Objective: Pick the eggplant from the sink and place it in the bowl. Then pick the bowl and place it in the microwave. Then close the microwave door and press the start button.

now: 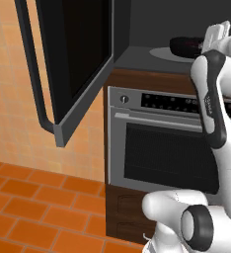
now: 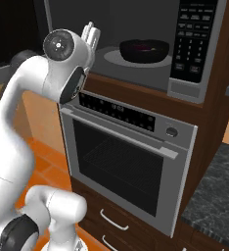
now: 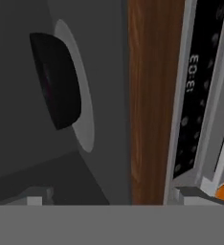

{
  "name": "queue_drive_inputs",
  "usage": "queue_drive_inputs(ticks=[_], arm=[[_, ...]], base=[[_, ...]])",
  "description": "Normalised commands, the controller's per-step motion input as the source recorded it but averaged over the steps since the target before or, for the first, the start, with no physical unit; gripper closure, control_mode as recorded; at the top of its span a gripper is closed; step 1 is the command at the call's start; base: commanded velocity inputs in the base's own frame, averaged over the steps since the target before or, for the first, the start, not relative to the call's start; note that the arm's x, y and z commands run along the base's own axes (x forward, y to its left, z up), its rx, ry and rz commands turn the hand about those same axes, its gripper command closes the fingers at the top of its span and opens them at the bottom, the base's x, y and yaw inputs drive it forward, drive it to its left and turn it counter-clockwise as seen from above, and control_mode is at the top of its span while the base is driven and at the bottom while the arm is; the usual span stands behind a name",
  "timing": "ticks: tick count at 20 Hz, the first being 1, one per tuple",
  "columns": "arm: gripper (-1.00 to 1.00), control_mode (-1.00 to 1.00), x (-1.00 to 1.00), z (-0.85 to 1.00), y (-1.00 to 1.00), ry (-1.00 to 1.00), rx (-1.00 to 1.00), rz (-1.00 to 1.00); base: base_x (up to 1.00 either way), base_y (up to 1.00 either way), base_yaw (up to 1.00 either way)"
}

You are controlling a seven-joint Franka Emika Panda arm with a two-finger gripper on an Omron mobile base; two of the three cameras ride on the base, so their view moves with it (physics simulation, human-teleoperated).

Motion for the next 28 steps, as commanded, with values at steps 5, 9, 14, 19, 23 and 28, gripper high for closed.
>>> queue_drive_inputs(ticks=[5, 9, 14, 19, 23, 28], arm=[[-1.0, -1.0, -0.61, 0.0, 0.55, -0.05, -0.04, 0.0], [-1.0, -1.0, -0.8, 0.08, 0.48, -0.14, -0.02, 0.0], [-1.0, -1.0, -1.0, 0.14, 0.02, -0.11, 0.0, -0.05], [-1.0, -1.0, -0.87, 0.04, 0.06, -0.05, 0.04, -0.04], [-1.0, -1.0, -0.85, 0.04, 0.4, -0.06, 0.0, -0.08], [-1.0, -1.0, -0.37, -0.02, 0.92, 0.0, -0.09, -0.09]], base=[[0.0, 0.0, 0.0], [0.0, 0.0, 0.0], [0.0, 0.0, 0.0], [0.0, 0.0, 0.0], [0.0, 0.0, 0.0], [0.0, 0.0, 0.0]])
